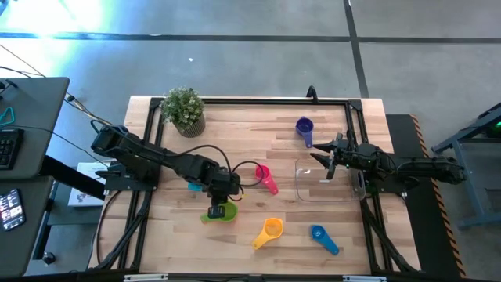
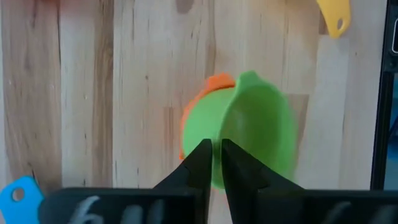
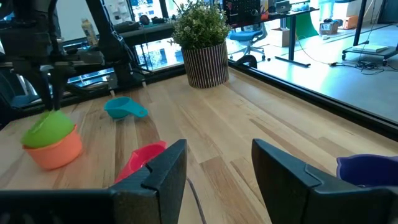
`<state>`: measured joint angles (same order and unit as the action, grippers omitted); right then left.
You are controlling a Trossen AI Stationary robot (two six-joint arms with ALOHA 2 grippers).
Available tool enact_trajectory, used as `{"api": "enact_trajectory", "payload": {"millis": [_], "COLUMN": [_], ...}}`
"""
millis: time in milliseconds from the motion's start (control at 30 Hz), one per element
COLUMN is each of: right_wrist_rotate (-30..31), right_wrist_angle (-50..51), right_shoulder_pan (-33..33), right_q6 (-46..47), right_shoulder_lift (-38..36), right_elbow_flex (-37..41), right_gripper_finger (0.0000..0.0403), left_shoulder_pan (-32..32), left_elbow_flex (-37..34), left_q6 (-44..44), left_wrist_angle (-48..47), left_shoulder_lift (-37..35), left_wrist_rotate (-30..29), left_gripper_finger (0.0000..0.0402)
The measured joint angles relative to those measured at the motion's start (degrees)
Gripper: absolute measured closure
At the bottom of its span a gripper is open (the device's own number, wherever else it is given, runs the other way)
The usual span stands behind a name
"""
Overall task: Nest measuring cups in basket
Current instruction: Stack the green measuring cup on top of the orange measuring cup
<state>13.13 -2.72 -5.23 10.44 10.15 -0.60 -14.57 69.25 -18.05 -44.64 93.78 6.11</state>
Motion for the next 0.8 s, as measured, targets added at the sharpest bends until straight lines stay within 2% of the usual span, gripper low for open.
{"api": "enact_trajectory", "payload": {"millis": [300,567,800], "right_wrist_rotate": [0.0,0.0,0.0], "right_wrist_angle": [0.0,0.0,0.0], "right_shoulder_pan": [0.0,0.0,0.0], "right_q6": [0.0,0.0,0.0], "right_shoulder_lift": [0.0,0.0,0.0], "right_elbow_flex": [0.0,0.0,0.0], "right_gripper_finger": [0.0229,0.0229,0.0229], "left_shoulder_pan": [0.3,0.7,1.8], "left_elbow_flex": [0.0,0.0,0.0], "left_q6": [-2.2,-2.3,-1.8], "left_wrist_angle": [-0.1,0.0,1.6], "left_shoulder_lift": [0.0,0.0,0.0], "left_wrist_rotate": [-0.2,-1.4,-2.5], "left_gripper_finger": [0.0331,0.0277,0.0274]}}
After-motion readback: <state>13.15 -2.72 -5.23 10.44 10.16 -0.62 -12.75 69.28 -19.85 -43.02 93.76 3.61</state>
